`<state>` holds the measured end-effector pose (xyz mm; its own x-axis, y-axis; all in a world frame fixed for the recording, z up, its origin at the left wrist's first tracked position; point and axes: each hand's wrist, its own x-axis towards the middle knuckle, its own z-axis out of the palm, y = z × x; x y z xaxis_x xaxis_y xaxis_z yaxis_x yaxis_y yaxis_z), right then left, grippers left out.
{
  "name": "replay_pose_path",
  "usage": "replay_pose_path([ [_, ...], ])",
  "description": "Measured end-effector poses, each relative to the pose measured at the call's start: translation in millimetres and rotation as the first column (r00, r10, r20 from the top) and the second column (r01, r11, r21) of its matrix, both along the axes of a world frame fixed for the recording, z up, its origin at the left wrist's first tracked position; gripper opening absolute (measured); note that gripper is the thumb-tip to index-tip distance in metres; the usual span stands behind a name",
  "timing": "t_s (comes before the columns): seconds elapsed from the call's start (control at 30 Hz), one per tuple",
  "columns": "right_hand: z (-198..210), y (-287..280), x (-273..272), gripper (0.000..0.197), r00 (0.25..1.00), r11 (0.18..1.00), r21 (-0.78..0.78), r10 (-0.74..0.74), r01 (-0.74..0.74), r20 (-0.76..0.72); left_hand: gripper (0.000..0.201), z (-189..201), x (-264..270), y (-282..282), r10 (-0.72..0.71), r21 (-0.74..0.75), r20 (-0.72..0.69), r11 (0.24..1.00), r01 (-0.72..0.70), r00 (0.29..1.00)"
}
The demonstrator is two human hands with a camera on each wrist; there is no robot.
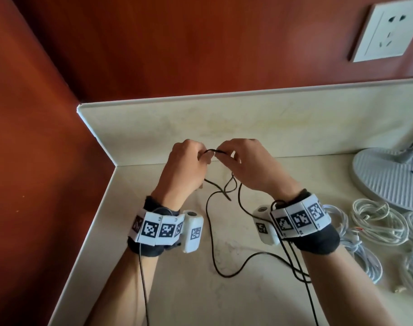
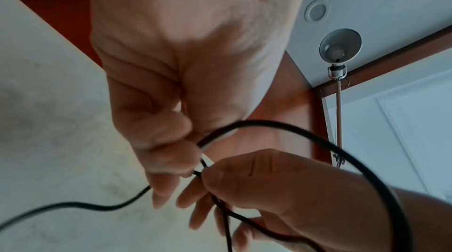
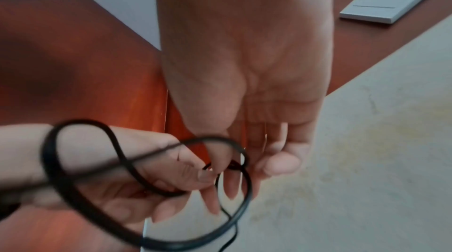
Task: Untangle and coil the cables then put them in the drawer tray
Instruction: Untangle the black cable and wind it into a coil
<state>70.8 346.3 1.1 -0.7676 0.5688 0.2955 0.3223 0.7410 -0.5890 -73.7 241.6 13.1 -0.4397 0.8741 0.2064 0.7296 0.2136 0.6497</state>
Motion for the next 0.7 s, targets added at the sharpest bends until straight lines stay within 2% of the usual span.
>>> replay_pose_path([
  [0.07,-1,2,0,0.017,0.998,0.996,0.059,-0.061,0.063,-0.034,0.020,-1,3,-1,-0.025,-0.025,-0.005,0.999,0.025,1.000],
  [0.2,2,8,0,0.010,0.988,0.995,0.049,-0.077,0.084,-0.134,0.042,-2,8,0,-0.026,-0.048,-0.032,0.999,0.025,0.999],
  [0.3,5,11,2,0.007,0.968,0.997,0.006,-0.072,0.076,-0.240,0.040,3,6,-1,0.021,-0.034,-0.019,0.999,-0.021,1.000],
  [0.53,-1,15,0,0.015,0.962,0.978,-0.197,-0.121,0.072,-0.245,0.031,11,-6,-13,0.175,-0.089,0.040,0.981,-0.171,0.984],
  [0.7,-3,29,7,0.019,0.927,0.894,-0.402,-0.303,0.195,-0.222,0.031,17,-39,-23,0.360,-0.007,-0.041,0.933,-0.360,0.932],
])
